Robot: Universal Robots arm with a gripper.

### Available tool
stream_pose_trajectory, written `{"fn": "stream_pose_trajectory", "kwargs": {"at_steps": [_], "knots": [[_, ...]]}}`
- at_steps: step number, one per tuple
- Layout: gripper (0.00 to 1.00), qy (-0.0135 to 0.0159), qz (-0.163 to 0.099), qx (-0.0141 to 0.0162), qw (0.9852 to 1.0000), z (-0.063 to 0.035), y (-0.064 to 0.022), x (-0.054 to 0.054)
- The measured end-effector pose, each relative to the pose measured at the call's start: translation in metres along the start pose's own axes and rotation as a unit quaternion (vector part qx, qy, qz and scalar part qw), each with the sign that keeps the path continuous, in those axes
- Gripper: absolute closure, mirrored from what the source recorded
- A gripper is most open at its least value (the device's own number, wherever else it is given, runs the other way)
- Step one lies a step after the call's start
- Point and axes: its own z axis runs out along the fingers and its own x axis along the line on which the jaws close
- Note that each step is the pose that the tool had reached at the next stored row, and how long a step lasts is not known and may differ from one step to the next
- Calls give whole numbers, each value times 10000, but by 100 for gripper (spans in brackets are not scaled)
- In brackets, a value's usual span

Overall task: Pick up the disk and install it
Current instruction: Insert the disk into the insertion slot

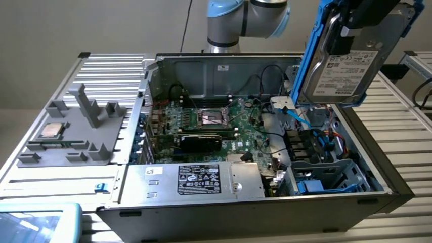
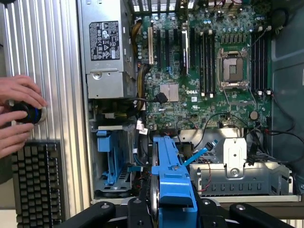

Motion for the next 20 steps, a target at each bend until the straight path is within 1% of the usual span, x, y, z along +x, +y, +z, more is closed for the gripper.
{"fn": "stream_pose_trajectory", "kwargs": {"at_steps": [4,7,8,20], "knots": [[63,2,17,-1,10000,0,-1,15],[63,2,33,-1,10000,3,-4,70],[63,-3,35,-1,10000,4,-6,94],[63,-2,68,-3,10000,25,-26,488]]}}
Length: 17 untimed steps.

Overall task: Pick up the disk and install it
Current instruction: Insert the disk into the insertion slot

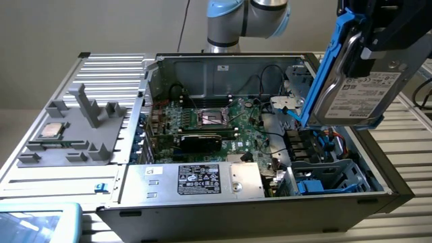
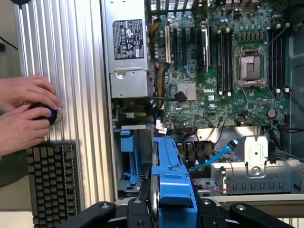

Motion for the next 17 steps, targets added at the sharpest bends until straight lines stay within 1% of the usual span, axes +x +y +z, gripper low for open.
{"fn": "stream_pose_trajectory", "kwargs": {"at_steps": [2,5,10,13,17], "knots": [[63,1,10,0,10000,12,-3,49],[63,5,29,-1,10000,39,-3,76],[63,49,61,1,10000,99,1,88],[63,52,73,1,10000,150,2,113],[63,54,85,1,9999,209,0,190]]}}
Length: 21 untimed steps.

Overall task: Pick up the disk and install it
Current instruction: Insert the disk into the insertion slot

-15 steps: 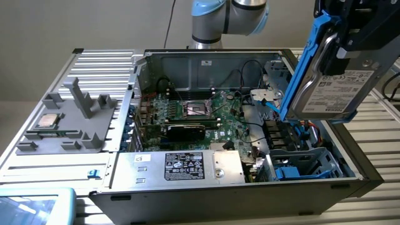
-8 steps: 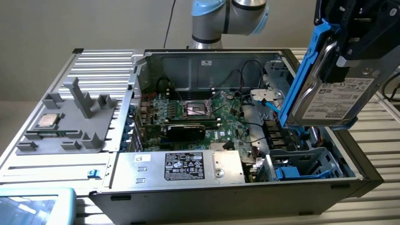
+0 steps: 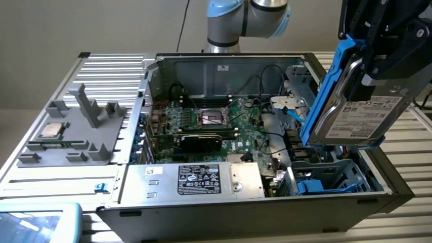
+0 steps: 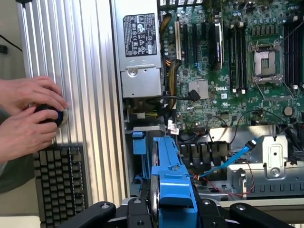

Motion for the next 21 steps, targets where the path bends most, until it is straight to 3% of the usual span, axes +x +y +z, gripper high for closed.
{"fn": "stream_pose_trajectory", "kwargs": {"at_steps": [6,21], "knots": [[63,0,22,-1,10000,97,-2,104],[63,4,29,-20,10000,342,-6,174]]}}
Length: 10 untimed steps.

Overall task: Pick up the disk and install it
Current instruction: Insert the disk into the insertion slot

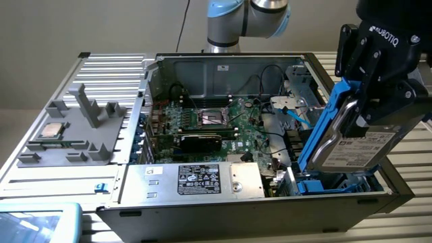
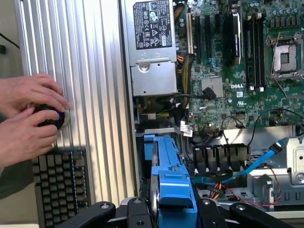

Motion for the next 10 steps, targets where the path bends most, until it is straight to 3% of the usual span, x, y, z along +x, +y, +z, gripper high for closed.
{"fn": "stream_pose_trajectory", "kwargs": {"at_steps": [10], "knots": [[63,-1,0,0,10000,102,7,-3]]}}
